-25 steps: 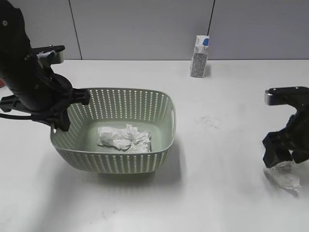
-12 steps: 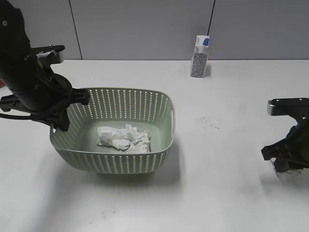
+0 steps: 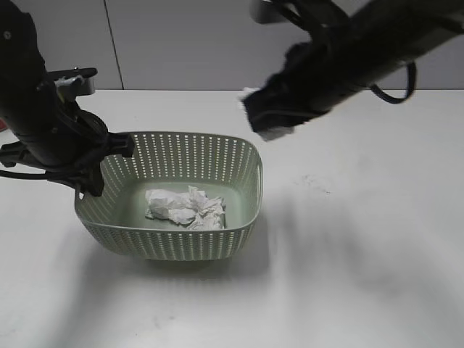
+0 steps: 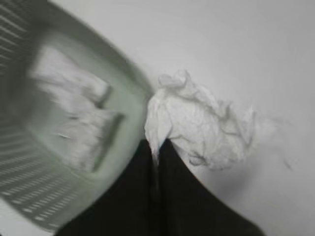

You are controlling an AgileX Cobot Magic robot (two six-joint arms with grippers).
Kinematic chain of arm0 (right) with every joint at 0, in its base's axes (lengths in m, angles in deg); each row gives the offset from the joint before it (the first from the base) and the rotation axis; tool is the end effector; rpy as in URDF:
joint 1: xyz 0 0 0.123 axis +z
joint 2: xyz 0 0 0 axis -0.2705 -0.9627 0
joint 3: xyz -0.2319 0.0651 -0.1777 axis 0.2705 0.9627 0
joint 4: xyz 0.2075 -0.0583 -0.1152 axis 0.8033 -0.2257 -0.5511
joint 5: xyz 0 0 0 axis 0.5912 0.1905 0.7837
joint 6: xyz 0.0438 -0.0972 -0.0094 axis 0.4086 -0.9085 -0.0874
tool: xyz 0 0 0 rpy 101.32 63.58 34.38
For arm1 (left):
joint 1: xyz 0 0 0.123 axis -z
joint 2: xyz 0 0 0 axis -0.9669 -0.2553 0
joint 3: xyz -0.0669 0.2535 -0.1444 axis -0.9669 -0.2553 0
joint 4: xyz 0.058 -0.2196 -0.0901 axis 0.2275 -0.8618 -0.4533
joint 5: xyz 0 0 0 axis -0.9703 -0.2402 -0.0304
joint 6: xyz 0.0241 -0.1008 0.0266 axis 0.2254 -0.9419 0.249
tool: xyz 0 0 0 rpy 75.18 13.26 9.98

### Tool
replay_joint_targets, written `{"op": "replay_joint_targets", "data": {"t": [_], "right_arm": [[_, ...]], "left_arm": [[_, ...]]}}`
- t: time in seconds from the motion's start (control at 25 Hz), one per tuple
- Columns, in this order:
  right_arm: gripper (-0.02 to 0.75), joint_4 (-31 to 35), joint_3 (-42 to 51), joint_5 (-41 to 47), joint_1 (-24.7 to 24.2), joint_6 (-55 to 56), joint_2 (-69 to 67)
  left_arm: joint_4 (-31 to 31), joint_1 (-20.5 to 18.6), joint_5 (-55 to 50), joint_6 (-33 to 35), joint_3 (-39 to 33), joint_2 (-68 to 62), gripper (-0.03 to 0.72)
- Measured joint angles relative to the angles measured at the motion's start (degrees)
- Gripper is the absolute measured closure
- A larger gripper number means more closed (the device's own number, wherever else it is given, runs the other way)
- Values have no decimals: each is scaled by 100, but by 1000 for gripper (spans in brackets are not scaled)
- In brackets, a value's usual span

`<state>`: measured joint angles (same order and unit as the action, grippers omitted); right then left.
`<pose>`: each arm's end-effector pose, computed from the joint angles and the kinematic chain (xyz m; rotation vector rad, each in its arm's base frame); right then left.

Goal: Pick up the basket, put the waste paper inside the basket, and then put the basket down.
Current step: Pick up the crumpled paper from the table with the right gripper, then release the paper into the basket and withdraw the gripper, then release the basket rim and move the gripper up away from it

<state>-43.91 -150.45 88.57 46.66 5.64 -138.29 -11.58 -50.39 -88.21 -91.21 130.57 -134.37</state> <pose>0.2947 0.2075 0.2662 -0.7421 2.4216 0.5443 0.2889 -0.1480 0.2029 0.0591 2.9712 -0.3024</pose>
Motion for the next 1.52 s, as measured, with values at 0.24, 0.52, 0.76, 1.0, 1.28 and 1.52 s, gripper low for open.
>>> {"op": "replay_joint_targets", "data": {"t": [0.24, 0.52, 0.76, 1.0, 1.28, 1.52], "right_arm": [[577, 107, -655, -281, 1114, 28, -176], [137, -205, -893, 19, 1132, 377, -609], [144, -1528, -1753, 1105, 51, 1131, -609], [146, -1748, -1860, 2056, -1933, 967, -573], [146, -1793, -1507, 2610, -3146, 872, -6], [146, -1687, -349, 2328, -3194, 823, 1139]], "left_arm": [[18, 0, 0, 0, 0, 0, 685], [25, 0, 0, 0, 0, 0, 685], [19, 0, 98, 0, 0, 0, 685], [-34, 0, 138, 0, 441, -248, 685], [-53, 0, 210, 0, 1293, -1260, 685], [-127, 0, 412, 101, 1816, -1811, 615]]}}
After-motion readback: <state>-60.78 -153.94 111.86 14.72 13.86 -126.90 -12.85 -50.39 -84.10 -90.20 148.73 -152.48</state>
